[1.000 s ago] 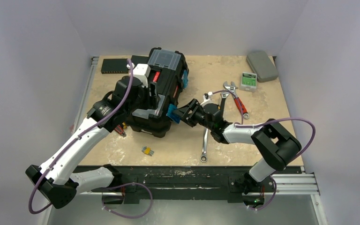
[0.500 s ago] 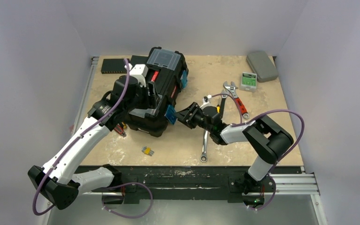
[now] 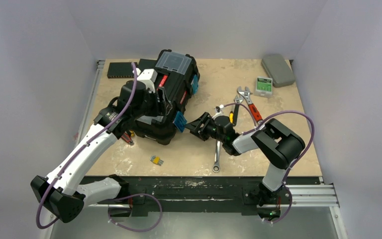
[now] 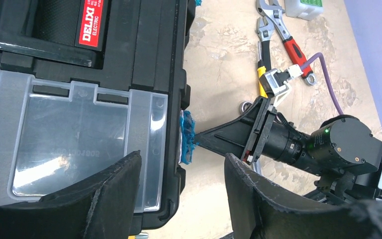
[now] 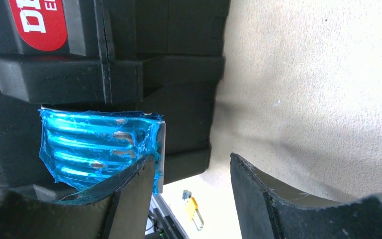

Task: Pack the tool kit
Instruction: Close the toolbox at the center of the board.

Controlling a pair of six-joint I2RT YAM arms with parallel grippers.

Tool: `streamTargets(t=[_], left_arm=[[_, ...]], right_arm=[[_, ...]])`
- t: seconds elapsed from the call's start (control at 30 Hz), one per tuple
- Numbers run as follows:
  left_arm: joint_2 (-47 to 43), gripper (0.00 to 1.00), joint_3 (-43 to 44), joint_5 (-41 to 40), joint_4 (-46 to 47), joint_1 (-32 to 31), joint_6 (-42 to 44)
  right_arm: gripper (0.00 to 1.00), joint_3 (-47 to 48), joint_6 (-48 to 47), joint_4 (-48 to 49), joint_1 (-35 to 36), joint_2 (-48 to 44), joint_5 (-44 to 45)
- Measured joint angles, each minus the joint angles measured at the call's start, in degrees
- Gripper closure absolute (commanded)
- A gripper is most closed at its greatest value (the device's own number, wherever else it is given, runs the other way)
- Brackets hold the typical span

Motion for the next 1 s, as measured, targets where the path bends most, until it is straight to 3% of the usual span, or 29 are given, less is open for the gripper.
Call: streamTargets(t=[0.17,0.27,0.43,0.5,0.53,0.57,0.6,0.77,0.87,1.0], left_arm=[[0.0,0.40,0.0,0.1,0.0,0.3,-0.2],[0.0,0.39,0.0,0.0,-0.2,1.3,-0.2],[0.0,0.31,0.7,-0.1,-1.1,4.7,-0.2],[0.0,0.27,1.5,-0.2,-1.7,6.5,-0.2],[0.0,0.22,2.0,-0.4,-1.9,6.9,-0.2],[0.0,0.19,2.6,-0.5,-2.1,8.8,-0.2],[0.0,0.18,3.3,-0.5,-2.5,10.5,-0.3],[0.6,0.07,6.8,-0.5,-4.7,20.7,-1.7],[2.2,0.06,6.7,-0.2,-4.7,24.5,-3.2],[4.1,0.06,1.7,1.5,-1.7,27.3,-4.9]], right_arm=[[0.45,0.0,-0.6,-1.0,0.0,-1.1,0.0],[0.40,-0.4,-1.1,-2.0,0.0,-3.1,0.1],[0.40,-0.5,-3.3,-6.6,-0.2,-7.8,0.8],[0.49,-0.3,-4.6,-10.4,-0.2,-10.5,2.2],[0.60,0.2,-5.1,-13.4,-0.3,-12.0,3.5],[0.85,1.0,-5.5,-16.9,-0.3,-13.2,5.1],[1.00,2.8,-6.0,-21.9,-0.3,-14.4,7.1],[1.00,16.7,-6.7,-47.6,-0.2,-14.2,16.6],[1.00,26.2,-7.0,-60.5,0.6,-10.5,21.1],[1.00,30.3,-7.4,-68.6,3.0,-7.8,23.7]])
